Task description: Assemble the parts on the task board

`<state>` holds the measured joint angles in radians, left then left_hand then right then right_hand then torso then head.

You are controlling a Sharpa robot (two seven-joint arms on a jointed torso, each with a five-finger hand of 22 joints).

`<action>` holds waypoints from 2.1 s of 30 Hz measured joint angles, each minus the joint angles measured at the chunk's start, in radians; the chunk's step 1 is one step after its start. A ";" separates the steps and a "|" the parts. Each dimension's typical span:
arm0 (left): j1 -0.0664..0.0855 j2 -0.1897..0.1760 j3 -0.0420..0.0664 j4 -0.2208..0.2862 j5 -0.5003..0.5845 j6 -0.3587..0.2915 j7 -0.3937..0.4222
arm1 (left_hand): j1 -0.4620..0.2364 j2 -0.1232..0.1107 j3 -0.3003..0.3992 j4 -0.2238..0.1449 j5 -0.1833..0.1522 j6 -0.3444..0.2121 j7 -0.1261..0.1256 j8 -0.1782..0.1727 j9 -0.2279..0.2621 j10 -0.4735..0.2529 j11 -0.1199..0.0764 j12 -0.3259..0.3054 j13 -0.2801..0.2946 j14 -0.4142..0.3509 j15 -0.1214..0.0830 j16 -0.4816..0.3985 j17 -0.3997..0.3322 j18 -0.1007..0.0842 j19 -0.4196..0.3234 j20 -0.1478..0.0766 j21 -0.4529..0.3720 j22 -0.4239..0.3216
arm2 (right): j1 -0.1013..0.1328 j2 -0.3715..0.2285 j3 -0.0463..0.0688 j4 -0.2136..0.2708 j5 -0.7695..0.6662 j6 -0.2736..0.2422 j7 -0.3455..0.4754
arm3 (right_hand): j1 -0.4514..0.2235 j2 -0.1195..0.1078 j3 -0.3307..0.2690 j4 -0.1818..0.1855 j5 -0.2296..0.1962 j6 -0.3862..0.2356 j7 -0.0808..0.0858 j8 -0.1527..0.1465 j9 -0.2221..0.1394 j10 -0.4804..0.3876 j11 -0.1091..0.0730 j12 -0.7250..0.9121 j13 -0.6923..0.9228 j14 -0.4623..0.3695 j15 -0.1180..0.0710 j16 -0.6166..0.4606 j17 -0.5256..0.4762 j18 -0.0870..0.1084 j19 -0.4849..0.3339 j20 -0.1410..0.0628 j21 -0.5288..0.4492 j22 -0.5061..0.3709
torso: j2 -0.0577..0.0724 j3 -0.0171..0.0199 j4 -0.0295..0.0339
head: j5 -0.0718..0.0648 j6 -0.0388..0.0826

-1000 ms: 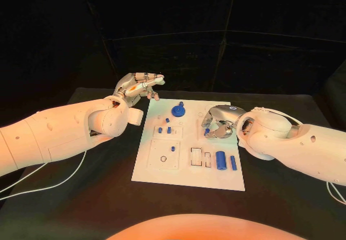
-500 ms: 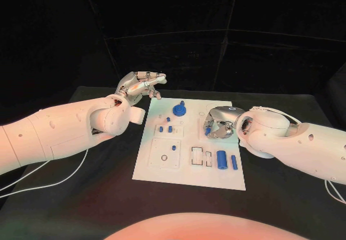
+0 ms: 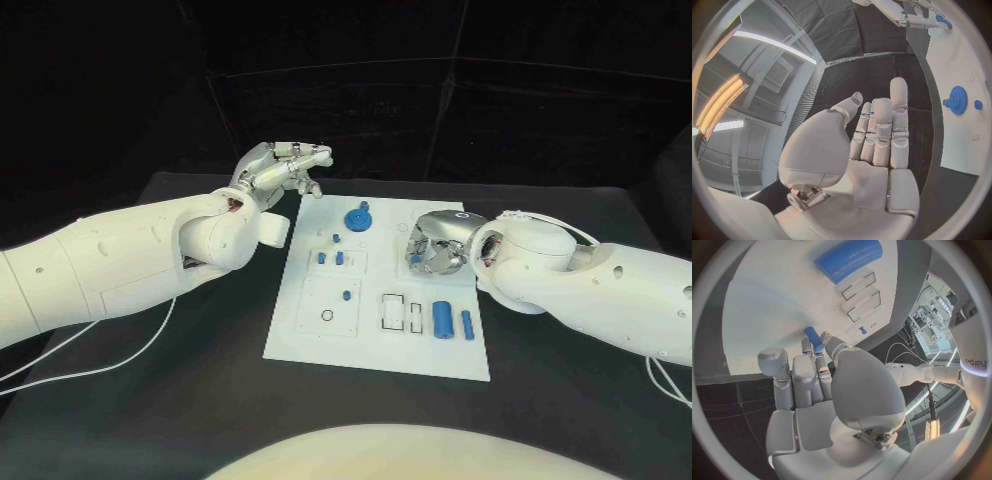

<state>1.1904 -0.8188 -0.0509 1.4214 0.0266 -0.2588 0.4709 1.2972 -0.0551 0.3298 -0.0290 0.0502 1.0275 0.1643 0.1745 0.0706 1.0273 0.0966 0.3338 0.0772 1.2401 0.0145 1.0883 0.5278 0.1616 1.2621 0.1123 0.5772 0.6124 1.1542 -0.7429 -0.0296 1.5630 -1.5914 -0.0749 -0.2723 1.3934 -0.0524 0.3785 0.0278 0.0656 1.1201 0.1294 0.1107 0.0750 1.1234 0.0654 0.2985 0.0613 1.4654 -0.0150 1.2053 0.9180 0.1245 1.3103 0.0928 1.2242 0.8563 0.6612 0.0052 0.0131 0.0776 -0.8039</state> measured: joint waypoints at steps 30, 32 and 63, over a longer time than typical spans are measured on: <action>0.000 -0.006 0.000 0.002 0.000 0.000 -0.001 | 0.000 0.000 0.000 0.000 0.000 0.000 0.000 0.000 0.000 0.000 0.000 0.000 -0.001 0.000 0.000 0.000 0.000 0.000 0.000 0.000 0.000 0.000 | 0.000 -0.058 0.003 0.165 0.031 -0.140 0.054 | 0.027 -0.004 0.097 -0.051 -0.011 0.025 -0.003 0.020 0.009 0.040 0.006 -0.032 0.004 0.002 -0.009 0.005 -0.006 0.000 0.003 -0.011 0.010 0.010 | -0.002 -0.0010 0.0011 | 0.008 0.001; 0.000 -0.006 0.000 0.003 0.000 0.000 -0.001 | 0.000 0.000 0.000 0.000 0.000 0.000 0.000 0.000 0.000 0.000 0.000 0.000 -0.001 0.000 0.000 0.000 0.000 0.000 0.000 0.000 0.000 0.000 | 0.000 -0.037 0.003 0.170 0.036 -0.146 0.062 | 0.027 -0.004 0.101 -0.055 -0.011 0.025 -0.003 0.020 0.007 0.044 0.009 -0.035 0.004 0.001 -0.009 0.005 -0.006 0.000 0.003 -0.011 0.010 0.010 | -0.002 -0.0012 0.0015 | 0.009 0.000; 0.000 0.011 0.000 0.000 0.000 0.002 -0.002 | 0.000 0.000 0.000 0.000 0.000 0.000 0.000 0.005 0.000 -0.004 0.004 0.000 0.000 0.000 0.000 0.000 -0.002 0.000 0.000 0.000 0.000 -0.001 | -0.088 0.222 0.001 0.021 -0.034 -0.075 0.146 | 0.032 -0.009 0.127 -0.073 0.003 0.024 -0.002 0.016 0.003 0.047 0.013 -0.049 0.007 0.001 -0.008 0.005 -0.002 0.000 0.003 -0.011 0.010 0.015 | 0.000 -0.0004 0.0010 | 0.061 -0.029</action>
<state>1.1906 -0.8075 -0.0507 1.4215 0.0269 -0.2564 0.4688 1.2972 -0.0551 0.3299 -0.0290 0.0502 1.0275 0.1643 0.1792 0.0708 1.0238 0.1002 0.3337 0.0768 1.2401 0.0145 1.0882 0.5257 0.1615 1.2622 0.1124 0.5772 0.6112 1.0663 -0.5209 -0.0285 1.5838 -1.6256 -0.1500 -0.1261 1.4253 -0.0615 0.5056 -0.0454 0.0684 1.1437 0.1273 0.1267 0.0784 1.1708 0.0783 0.2495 0.0683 1.4669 -0.0235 1.2102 0.9165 0.1245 1.3135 0.0820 1.2343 0.8711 0.6616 0.0048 0.0141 0.1385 -0.8327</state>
